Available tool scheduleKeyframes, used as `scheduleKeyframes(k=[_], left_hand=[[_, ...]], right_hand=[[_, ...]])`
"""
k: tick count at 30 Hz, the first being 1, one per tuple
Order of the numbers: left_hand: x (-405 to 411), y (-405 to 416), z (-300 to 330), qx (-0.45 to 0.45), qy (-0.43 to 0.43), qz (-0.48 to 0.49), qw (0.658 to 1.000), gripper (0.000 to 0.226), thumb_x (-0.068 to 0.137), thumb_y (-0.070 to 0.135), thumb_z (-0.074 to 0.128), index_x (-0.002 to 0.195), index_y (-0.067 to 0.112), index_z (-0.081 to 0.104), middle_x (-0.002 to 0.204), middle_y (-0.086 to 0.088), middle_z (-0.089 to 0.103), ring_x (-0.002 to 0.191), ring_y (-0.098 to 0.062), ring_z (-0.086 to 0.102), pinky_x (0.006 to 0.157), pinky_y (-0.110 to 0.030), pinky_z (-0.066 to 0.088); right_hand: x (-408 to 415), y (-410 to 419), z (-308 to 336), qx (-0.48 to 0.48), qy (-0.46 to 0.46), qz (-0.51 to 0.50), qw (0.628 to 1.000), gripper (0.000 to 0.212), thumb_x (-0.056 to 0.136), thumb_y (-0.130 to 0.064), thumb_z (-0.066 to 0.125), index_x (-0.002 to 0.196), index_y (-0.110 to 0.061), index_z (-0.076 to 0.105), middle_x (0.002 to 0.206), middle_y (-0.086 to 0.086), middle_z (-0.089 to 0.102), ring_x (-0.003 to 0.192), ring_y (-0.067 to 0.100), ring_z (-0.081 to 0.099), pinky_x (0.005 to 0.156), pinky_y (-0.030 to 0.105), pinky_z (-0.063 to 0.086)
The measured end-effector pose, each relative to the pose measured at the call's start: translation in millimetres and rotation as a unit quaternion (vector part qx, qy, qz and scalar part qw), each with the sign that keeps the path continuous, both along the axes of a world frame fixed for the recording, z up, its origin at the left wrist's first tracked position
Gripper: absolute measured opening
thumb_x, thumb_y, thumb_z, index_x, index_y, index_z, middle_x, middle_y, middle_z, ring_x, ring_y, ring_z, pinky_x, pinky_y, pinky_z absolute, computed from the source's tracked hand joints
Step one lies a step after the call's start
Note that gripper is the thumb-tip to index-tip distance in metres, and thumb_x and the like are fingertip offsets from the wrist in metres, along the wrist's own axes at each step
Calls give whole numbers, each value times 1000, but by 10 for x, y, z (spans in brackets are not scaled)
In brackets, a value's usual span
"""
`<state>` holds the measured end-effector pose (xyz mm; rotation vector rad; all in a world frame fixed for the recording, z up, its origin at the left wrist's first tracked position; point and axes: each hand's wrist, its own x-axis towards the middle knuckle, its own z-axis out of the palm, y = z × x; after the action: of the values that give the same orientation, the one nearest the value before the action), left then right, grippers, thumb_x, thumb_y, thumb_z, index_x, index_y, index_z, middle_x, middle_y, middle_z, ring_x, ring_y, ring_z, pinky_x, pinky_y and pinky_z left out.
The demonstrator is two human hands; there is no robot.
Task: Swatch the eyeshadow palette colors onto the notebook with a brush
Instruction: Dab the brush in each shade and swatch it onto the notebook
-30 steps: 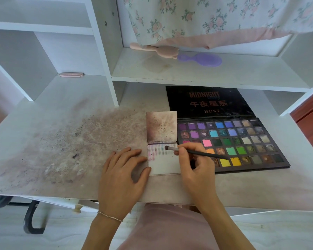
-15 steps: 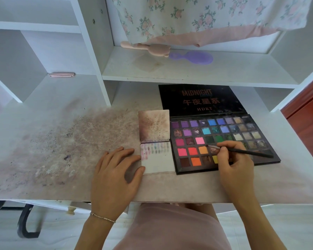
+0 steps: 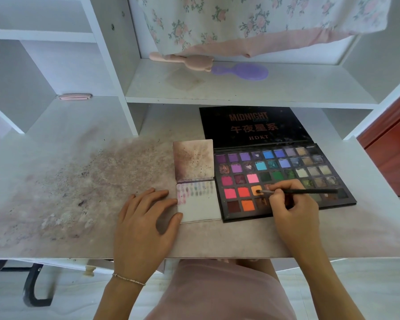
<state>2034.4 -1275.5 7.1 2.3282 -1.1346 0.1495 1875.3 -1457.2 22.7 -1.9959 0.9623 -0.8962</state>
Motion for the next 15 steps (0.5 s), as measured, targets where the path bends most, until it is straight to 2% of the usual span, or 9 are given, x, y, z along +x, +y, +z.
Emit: scheduleKeyframes(k=[2,5,7,12,15], left_hand=[[-1,3,-2,-1,2,0,1000,41,78,44,47,93,16,72,106,-3,67,106,-28,60,98,-52,40],[-1,7,-2,-1,3,1,1000,41,77,44,47,93,16,72,106,-2,67,107,-27,60,99,-50,39],[-2,5,-1,-1,2,1,1000,41,77,44,47,93,16,72,106,-3,67,106,-27,60,99,-50,38],[2,6,-7,1,1,-1,1000,42,77,45,46,93,16,72,106,-3,67,106,-28,60,98,-52,40],[7,11,-13,2,-1,-2,1000,42,78,45,46,94,16,72,106,-2,67,106,-27,60,99,-51,39]], right_hand=[[9,4,10,-4,0,5,1000,31,86,1,50,77,-28,49,73,-14,55,73,0,56,59,10,41],[20,2,12,-9,15,5,1000,22,84,1,51,79,-19,52,71,-12,54,71,1,55,58,6,43],[15,1,10,-6,11,0,1000,20,84,2,51,79,-17,53,70,-11,55,71,2,56,57,9,43],[6,-2,4,-7,8,-1,1000,21,85,1,51,79,-19,53,71,-12,56,71,1,56,60,5,44],[-1,7,10,-8,-17,3,1000,19,84,-6,51,75,-23,53,69,-9,58,70,6,58,59,9,46]])
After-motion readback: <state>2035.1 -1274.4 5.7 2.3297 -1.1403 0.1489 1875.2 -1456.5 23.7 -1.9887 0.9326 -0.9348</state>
